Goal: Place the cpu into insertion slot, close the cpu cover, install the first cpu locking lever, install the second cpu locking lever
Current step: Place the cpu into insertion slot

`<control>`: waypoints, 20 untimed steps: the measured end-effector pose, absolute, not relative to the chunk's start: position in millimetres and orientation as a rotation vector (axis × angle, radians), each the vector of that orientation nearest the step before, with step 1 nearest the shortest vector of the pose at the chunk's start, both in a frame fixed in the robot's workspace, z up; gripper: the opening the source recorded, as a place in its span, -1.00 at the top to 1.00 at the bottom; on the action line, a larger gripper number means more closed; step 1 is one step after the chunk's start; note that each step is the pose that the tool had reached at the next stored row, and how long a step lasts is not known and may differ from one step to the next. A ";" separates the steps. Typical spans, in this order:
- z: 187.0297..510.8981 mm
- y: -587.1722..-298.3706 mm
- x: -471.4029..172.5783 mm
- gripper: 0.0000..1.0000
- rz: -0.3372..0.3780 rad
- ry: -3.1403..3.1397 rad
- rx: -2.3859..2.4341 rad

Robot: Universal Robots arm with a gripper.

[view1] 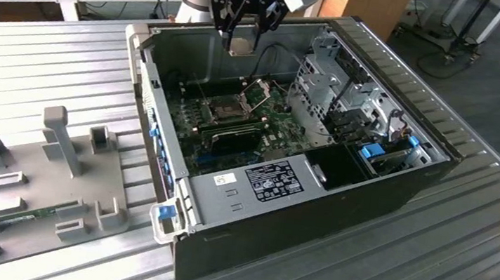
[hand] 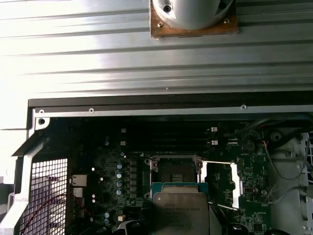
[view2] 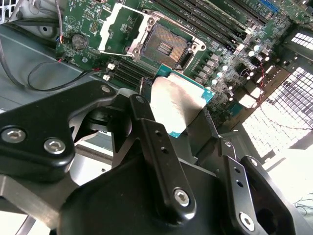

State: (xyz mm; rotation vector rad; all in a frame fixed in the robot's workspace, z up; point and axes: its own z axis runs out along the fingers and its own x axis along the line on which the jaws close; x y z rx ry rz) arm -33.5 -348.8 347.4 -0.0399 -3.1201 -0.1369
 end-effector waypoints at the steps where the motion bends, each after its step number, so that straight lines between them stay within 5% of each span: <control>1: 347.4 -348.8 -33.5 -0.08 -0.137 -3.120 -0.040; 20: 325.7 -349.0 -33.5 -0.08 -0.137 -3.120 -0.040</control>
